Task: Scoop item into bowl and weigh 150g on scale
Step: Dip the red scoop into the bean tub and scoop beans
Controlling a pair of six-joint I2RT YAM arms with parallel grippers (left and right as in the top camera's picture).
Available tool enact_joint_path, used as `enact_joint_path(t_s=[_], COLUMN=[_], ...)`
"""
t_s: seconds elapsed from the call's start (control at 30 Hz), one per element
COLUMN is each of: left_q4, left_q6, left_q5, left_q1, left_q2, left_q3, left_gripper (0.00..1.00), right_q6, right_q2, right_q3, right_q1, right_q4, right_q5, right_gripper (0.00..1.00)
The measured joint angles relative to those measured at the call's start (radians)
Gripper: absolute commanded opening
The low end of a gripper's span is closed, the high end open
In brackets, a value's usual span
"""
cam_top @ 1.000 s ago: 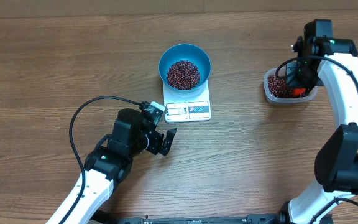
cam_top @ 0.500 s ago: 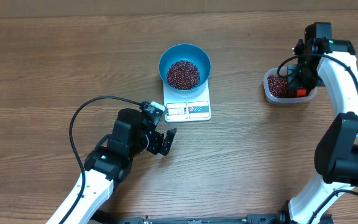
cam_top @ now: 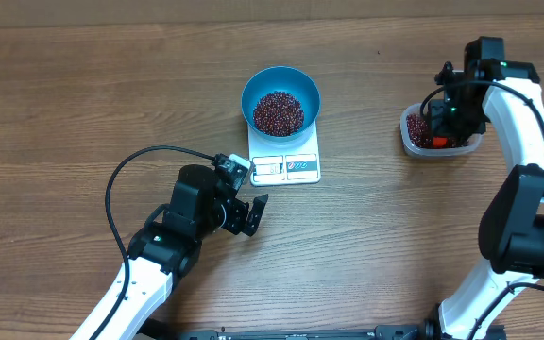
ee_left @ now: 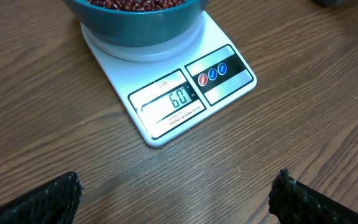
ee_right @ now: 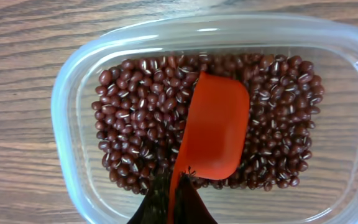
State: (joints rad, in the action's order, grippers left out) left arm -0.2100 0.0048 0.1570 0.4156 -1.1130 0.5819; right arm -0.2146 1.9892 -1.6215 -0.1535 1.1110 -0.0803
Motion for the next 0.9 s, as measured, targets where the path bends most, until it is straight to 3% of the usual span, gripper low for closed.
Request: enact_joint_path(t_s=[0.5, 0.9], left_q4=[0.000, 0.000], left_q6=[0.000, 0.000], left_q5=[0.000, 0.000], left_q1=[0.000, 0.000], left_q2=[0.000, 0.000], left_q3=[0.000, 0.000], left_gripper=[1.00, 1.00], right_q6=[-0.032, -0.037], right_q2=[0.003, 0.004], right_q3=[0.000, 0.007], right_q1=[-0.137, -0.148], right_q4=[0.014, 0.013], right_q5=[-0.283, -0.387], right_gripper=[0.04, 0.04])
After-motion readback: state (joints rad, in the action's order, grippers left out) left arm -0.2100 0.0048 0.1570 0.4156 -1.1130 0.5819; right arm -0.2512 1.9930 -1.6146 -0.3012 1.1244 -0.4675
